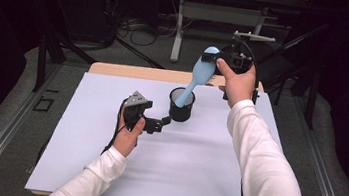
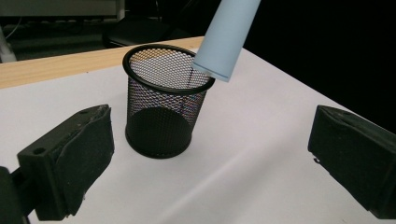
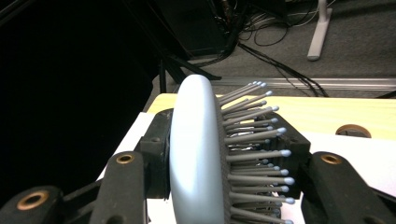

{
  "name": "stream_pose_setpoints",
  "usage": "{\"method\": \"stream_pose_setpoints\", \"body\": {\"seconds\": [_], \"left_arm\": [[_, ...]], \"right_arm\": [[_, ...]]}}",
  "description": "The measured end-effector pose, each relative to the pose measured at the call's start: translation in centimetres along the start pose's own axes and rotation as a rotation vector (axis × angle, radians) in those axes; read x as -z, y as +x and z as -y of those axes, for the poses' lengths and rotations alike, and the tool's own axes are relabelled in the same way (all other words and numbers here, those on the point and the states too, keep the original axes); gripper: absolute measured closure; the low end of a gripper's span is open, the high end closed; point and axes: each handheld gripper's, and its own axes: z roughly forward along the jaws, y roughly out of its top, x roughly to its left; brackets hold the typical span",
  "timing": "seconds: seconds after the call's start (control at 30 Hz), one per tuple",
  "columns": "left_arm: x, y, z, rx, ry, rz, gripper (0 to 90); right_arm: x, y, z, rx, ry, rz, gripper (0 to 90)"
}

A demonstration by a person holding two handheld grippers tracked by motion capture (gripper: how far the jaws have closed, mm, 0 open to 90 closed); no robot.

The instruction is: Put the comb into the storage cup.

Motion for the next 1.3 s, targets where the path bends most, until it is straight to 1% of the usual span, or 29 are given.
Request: {"method": "stream_pose_setpoints", "body": {"seconds": [0.17,0.3,0.37,0.47,0.57,0.73,1.03,1.13,1.3], "left_arm": [[0.1,0.1,-0.1,-0.008,0.002,-0.005,0.5],[0.1,0.1,-0.1,-0.001,0.000,-0.006,0.6],[0.1,0.1,-0.1,-0.006,0.003,-0.007,0.6],[0.1,0.1,-0.1,0.000,0.004,-0.006,0.6],[0.1,0.1,-0.1,-0.004,-0.002,-0.010,0.7],[0.1,0.1,-0.1,-0.007,0.000,-0.010,1.1],[0.2,0.2,-0.2,-0.002,-0.003,-0.002,1.1],[0.3,0.2,-0.2,0.000,-0.005,-0.007,1.1],[0.3,0.2,-0.2,0.001,-0.003,-0.005,1.1]], "right_arm": [[-0.3,0.3,-0.3,0.009,-0.008,0.020,50.3],[-0.6,0.4,-0.5,0.010,-0.009,0.031,50.3],[-0.7,0.5,-0.5,0.010,-0.013,0.038,50.3],[-0.9,0.5,-0.7,0.015,-0.020,0.049,50.3],[-1.1,0.6,-0.7,0.020,-0.024,0.065,50.3],[-1.3,0.6,-0.8,0.030,-0.045,0.088,50.3],[-1.9,0.6,-0.8,0.039,-0.052,0.108,50.2],[-2.2,0.7,-0.8,0.041,-0.053,0.111,50.2],[-2.6,0.9,-0.6,0.056,-0.053,0.117,50.2]]}}
